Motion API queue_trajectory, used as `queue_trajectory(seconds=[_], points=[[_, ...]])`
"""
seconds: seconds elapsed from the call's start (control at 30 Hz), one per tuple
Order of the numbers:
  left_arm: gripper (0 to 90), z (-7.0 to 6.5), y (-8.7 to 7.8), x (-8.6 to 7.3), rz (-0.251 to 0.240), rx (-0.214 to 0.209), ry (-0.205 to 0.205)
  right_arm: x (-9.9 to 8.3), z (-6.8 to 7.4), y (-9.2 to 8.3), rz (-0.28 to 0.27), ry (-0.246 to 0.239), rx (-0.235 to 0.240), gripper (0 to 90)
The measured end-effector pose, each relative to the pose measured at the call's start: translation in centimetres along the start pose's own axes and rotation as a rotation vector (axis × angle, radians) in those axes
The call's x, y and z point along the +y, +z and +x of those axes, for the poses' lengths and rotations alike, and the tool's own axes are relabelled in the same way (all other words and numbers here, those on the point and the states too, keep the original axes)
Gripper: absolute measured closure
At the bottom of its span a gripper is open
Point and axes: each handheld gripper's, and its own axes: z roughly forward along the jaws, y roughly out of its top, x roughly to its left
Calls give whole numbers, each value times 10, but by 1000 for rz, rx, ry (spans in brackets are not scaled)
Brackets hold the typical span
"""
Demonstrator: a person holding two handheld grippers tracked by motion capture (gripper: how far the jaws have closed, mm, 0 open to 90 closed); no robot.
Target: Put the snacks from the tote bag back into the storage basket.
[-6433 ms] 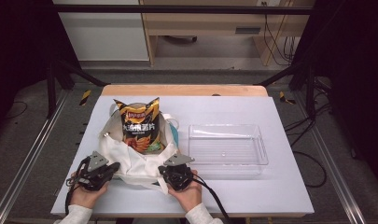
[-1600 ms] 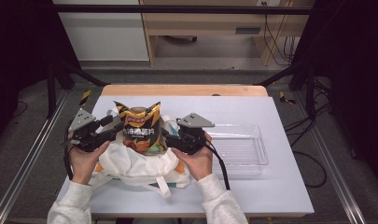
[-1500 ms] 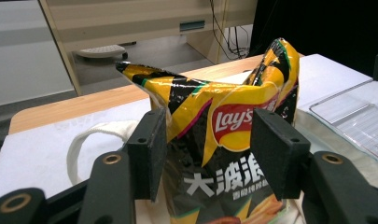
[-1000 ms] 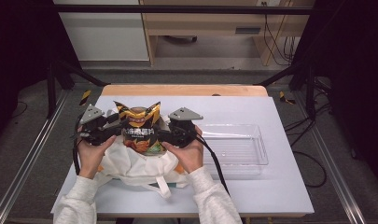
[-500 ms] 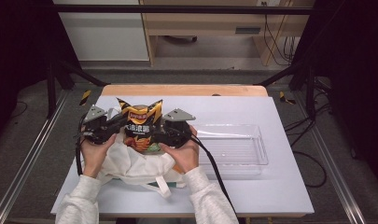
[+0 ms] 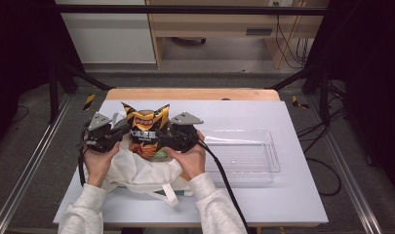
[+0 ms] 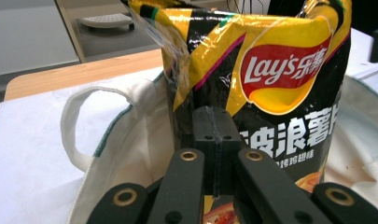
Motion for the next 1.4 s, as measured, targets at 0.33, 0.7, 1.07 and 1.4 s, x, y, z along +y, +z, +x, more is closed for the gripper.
queue_trajectory(seconds=[0.33,0.7,1.07,1.4], points=[[900,0,-3,-2,-6,6,13,5,-1,21,-6,10,-14,331],[899,3,-9,-1,-41,31,4,6,-1,28,22,16,-42,720],[475,8,-4,4,-78,-31,-18,7,4,21,56,-23,-22,900],[471,4,3,5,-74,-101,16,5,10,17,51,-78,-5,900]])
